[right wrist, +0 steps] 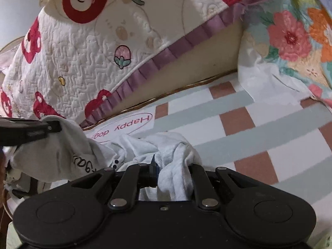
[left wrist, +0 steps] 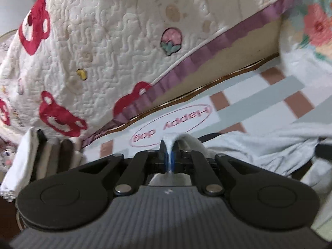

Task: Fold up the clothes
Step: 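Lift the grey T-shirt with both grippers and shake it out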

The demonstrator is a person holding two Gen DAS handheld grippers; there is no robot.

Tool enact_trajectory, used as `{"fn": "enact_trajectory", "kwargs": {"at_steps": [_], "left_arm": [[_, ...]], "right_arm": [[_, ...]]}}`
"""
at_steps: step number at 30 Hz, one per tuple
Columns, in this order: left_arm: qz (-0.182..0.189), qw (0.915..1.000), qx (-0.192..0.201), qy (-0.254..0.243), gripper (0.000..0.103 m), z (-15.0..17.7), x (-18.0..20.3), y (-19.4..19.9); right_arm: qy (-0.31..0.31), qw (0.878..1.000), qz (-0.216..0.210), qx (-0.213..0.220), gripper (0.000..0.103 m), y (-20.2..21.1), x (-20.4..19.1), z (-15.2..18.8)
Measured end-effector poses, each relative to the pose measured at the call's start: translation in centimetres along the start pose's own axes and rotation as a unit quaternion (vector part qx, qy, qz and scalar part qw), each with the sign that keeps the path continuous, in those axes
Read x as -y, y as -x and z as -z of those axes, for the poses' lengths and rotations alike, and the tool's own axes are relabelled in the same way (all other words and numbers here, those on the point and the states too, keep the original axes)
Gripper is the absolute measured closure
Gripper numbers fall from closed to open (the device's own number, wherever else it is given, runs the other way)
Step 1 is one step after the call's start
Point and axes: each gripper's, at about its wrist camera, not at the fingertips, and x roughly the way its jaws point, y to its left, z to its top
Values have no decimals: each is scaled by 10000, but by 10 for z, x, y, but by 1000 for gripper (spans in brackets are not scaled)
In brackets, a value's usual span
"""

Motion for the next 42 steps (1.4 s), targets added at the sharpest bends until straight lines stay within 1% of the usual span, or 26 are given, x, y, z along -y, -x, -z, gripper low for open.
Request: {"fn": "enact_trajectory", "kwargs": {"at_steps": [4, 5, 7, 9, 11, 13, 16, 20, 23, 27, 29, 30, 32, 33, 34, 35, 37, 38, 39, 40, 41, 42], "left_arm": [[-519, 9986, -136, -5, 100, 1, -8, -18], [-729, 9972, -146, -70, 100, 2, -11, -24], [-1109, 9931, -20, -384, 100, 14, -17, -32], [-1335, 9885, 126, -693, 100, 30, -23, -36], [-1388, 9866, 151, -844, 99, 47, -35, -35], [-1313, 9885, 110, -738, 99, 59, -51, -35], [-1221, 9911, 42, -521, 100, 74, -75, -38], [-1257, 9910, 115, -434, 100, 83, -95, -42], [-1399, 9891, 407, -196, 100, 75, -113, -35], [-1555, 9824, 974, 359, 100, 52, -153, -22], [-1712, 9773, 1195, 371, 100, 39, -170, -26], [-1782, 9762, 1206, 285, 100, 33, -176, -30], [-1923, 9754, 1071, 100, 100, 22, -185, -48], [-1941, 9760, 980, 117, 99, 19, -190, -60], [-1955, 9766, 886, 145, 98, 17, -195, -73], [-1913, 9782, 761, 283, 94, 16, -200, -86], [-1684, 9821, 361, 759, 76, 22, -211, -111], [-1538, 9824, 184, 1046, 66, 30, -216, -121], [-1242, 9821, 108, 1411, 66, 43, -220, -127], [-947, 9816, 94, 1653, 65, 57, -221, -129], [-653, 9800, 86, 1879, 63, 71, -222, -130], [-380, 9790, 75, 2000, 61, 89, -221, -129]], "right_arm": [[228, 9997, -38, -49, 89, 0, 4, -4], [274, 9996, -37, -67, 89, -1, 5, -5], [388, 9992, -57, -112, 89, -4, 4, -11], [538, 9984, -127, -144, 89, -6, 5, -18], [611, 9979, -170, -160, 89, -9, 6, -22], [595, 9979, -159, -177, 88, -14, 7, -25], [685, 9975, -18, -182, 88, -23, 0, -27], [963, 9951, 170, -109, 88, -24, -22, -29], [1085, 9938, 240, 2, 88, -15, -35, -32], [1581, 9869, 304, 26, 89, -2, -53, -45], [1738, 9845, 221, -11, 89, -4, -57, -57], [1807, 9834, 166, -64, 88, -7, -58, -63], [1947, 9806, 135, -172, 77, -19, -58, -77], [2020, 9790, 166, -226, 61, -28, -56, -84], [2090, 9767, 442, -225, 46, -40, -51, -91], [2158, 9734, 740, -219, 45, -52, -47, -98], [2094, 9681, 1341, -315, 46, -75, -34, -110], [1968, 9693, 1439, -322, 46, -82, -27, -112], [1833, 9707, 1520, -325, 46, -88, -21, -114], [1669, 9756, 1389, -316, 46, -88, -16, -111], [1459, 9819, 1161, -325, 46, -85, -11, -101], [1243, 9873, 925, -337, 46, -82, -6, -92]]}}
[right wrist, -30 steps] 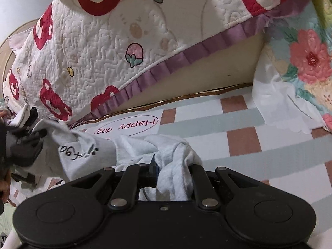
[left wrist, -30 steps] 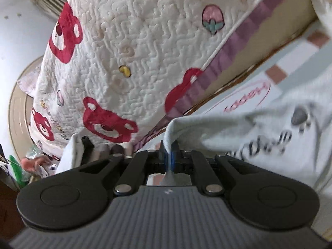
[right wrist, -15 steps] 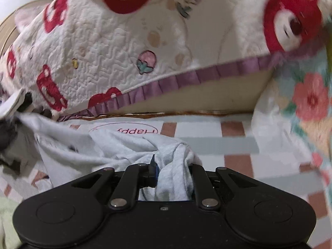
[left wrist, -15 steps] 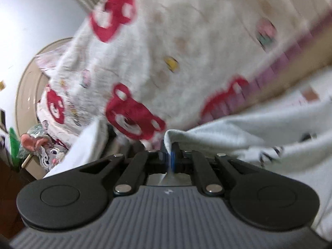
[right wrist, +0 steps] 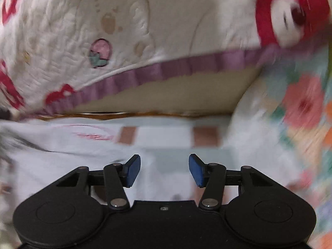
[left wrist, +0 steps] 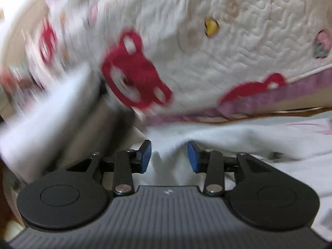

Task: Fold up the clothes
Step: 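Lower the T-shirt onto the mat and open both grippers, then grasp the T-shirt hem with the left gripper while the right gripper grasps the hem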

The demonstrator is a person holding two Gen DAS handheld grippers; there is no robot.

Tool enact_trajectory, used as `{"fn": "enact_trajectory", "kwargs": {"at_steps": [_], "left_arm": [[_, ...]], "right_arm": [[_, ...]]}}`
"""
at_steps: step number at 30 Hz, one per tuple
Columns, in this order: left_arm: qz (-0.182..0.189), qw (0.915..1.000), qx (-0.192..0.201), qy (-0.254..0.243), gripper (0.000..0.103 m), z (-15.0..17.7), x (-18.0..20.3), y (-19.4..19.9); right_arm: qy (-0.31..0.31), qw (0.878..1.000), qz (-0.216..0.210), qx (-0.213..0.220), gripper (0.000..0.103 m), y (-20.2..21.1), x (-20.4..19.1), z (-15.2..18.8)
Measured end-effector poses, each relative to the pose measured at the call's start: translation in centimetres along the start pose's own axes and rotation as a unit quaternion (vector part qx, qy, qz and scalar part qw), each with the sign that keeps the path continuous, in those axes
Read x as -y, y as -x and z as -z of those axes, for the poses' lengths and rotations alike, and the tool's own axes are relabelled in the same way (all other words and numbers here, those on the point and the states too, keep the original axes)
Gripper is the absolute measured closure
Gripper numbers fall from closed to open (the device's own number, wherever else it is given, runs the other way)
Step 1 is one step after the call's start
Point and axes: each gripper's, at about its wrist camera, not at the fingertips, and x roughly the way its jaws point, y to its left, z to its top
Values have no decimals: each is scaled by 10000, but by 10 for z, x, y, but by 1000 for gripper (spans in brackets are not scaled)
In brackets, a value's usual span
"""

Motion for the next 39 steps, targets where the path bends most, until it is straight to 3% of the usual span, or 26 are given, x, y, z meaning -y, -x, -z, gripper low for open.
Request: {"fn": "enact_trajectory", "kwargs": {"at_steps": [2, 4, 6, 11, 17, 20, 24, 29, 31, 34, 37, 39], "left_arm": [[420, 9989, -131, 166, 61, 32, -14, 3], [569, 9975, -260, 316, 61, 59, -28, 7], [627, 9959, -365, 539, 59, 79, -36, 14], [765, 9913, -627, 871, 58, 105, -40, 34], [1274, 9908, -424, 180, 51, 101, -27, 66], [1576, 9868, -349, 145, 45, 102, -23, 70], [1974, 9780, -593, 306, 39, 112, -10, 48], [2359, 9692, -562, -438, 39, 136, 3, 45], [2309, 9680, -360, -911, 37, 152, 4, 54], [1856, 9714, -94, -1479, 35, 170, 7, 57], [1564, 9748, -235, -1574, 35, 172, 4, 44], [1664, 9751, -443, -1400, 35, 167, 0, 34]], "right_arm": [[144, 9993, -335, -7, 46, 0, -7, 29], [569, 9978, -325, -10, 46, -2, -18, 57], [604, 9976, -338, -44, 46, -4, -26, 81], [-378, 9959, -810, -108, 45, 7, -25, 124], [-1164, 9894, -866, -96, 45, 34, -15, 165], [-1446, 9843, -1011, -88, 44, 47, -10, 180], [-1763, 9783, -1073, -202, 43, 49, -5, 191], [-2124, 9694, -1205, -239, 43, 38, -6, 191], [-2352, 9620, -1366, -218, 43, 29, -7, 189], [-2693, 9502, -1545, -270, 42, 11, -10, 187], [-2739, 9508, -1411, -328, 42, -9, -17, 185], [-2711, 9523, -1381, -236, 42, -16, -20, 183]]}}
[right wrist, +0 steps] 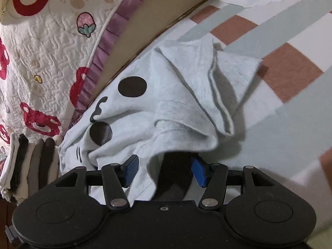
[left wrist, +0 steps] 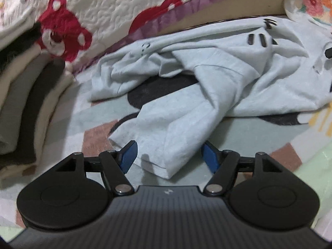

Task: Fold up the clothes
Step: 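Grasp the T-shirt hem with the left gripper while the right gripper grasps the hem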

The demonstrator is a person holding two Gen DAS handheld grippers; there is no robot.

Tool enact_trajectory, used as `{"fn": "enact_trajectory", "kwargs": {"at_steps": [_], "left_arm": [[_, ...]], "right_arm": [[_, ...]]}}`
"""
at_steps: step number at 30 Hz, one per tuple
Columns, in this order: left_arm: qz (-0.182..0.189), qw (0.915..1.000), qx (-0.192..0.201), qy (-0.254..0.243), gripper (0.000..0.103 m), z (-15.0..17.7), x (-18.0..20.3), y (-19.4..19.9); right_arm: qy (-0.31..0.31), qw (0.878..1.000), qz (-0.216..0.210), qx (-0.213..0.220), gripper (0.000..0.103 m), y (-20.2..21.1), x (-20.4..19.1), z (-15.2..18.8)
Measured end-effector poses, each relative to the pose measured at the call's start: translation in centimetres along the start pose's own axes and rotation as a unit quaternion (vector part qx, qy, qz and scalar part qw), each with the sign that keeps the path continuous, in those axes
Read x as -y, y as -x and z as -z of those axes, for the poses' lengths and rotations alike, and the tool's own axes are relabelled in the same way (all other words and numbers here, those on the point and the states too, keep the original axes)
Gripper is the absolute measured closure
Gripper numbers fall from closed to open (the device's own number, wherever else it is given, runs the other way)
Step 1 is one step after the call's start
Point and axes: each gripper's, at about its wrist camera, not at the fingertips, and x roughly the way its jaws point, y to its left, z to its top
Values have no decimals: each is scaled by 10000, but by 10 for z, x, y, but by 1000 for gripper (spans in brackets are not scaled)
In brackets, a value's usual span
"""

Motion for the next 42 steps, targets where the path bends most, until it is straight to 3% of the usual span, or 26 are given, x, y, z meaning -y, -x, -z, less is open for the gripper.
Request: {"fn": "enact_trajectory", "kwargs": {"at_steps": [2, 5, 7, 8, 9, 10, 12, 14, 17, 20, 22, 24, 26, 27, 30, 32, 37, 42], "left_arm": [[103, 9997, -215, 43, 30, -8, -2, -7], [-81, 9988, -464, -159, 10, -25, 2, -20], [77, 9986, -517, 66, 13, -33, -2, -28], [162, 9982, -541, 188, 30, -36, -4, -32], [375, 9969, -534, 450, 71, -39, -8, -33], [601, 9942, -523, 726, 88, -41, -13, -32], [353, 9952, -351, 841, 93, -46, -11, -21], [-145, 9966, 124, 796, 94, -55, -10, 2], [-548, 9923, 806, 769, 95, -74, -21, 51], [-886, 9833, 1295, 925, 95, -94, -44, 102], [-993, 9724, 1584, 1393, 95, -97, -69, 140], [-836, 9643, 1356, 2117, 94, -75, -94, 150], [-664, 9504, 1093, 2837, 94, -53, -120, 158], [-628, 9450, 791, 3111, 94, -39, -127, 147], [-691, 9248, -290, 3731, 94, 3, -140, 97], [-911, 9313, -537, 3486, 94, 18, -128, 82], [-1028, 9457, -418, 3056, 94, 18, -115, 82], [-929, 9521, 185, 2908, 94, 0, -135, 123]], "right_arm": [[24, 9999, -10, 112, 41, -5, -3, -5], [-94, 9996, -5, 258, 41, -13, -3, -18], [-161, 9994, -118, 286, 40, -17, -4, -22], [-186, 9992, -244, 261, 40, -19, -5, -22], [-211, 9988, -369, 235, 40, -21, -6, -22], [-235, 9983, -495, 209, 54, -22, -7, -22], [-284, 9967, -746, 158, 95, -26, -10, -21], [-555, 9908, -1223, 133, 96, -15, -17, -9], [402, 9939, -979, 319, 96, 12, -49, 0], [976, 9879, -1067, 553, 96, 53, -73, -7], [651, 9832, -1585, 621, 96, 83, -73, -14], [150, 9651, -2537, 635, 96, 113, -68, -12], [52, 9549, -2959, 232, 96, 122, -67, 0], [193, 9612, -2751, 26, 96, 120, -68, 9], [1050, 9794, -1597, -654, 96, 97, -72, 51], [1136, 9791, -1397, -947, 96, 84, -65, 73], [819, 9829, -1390, -890, 96, 73, -60, 84], [690, 9882, -1315, -384, 96, 85, -62, 75]]}}
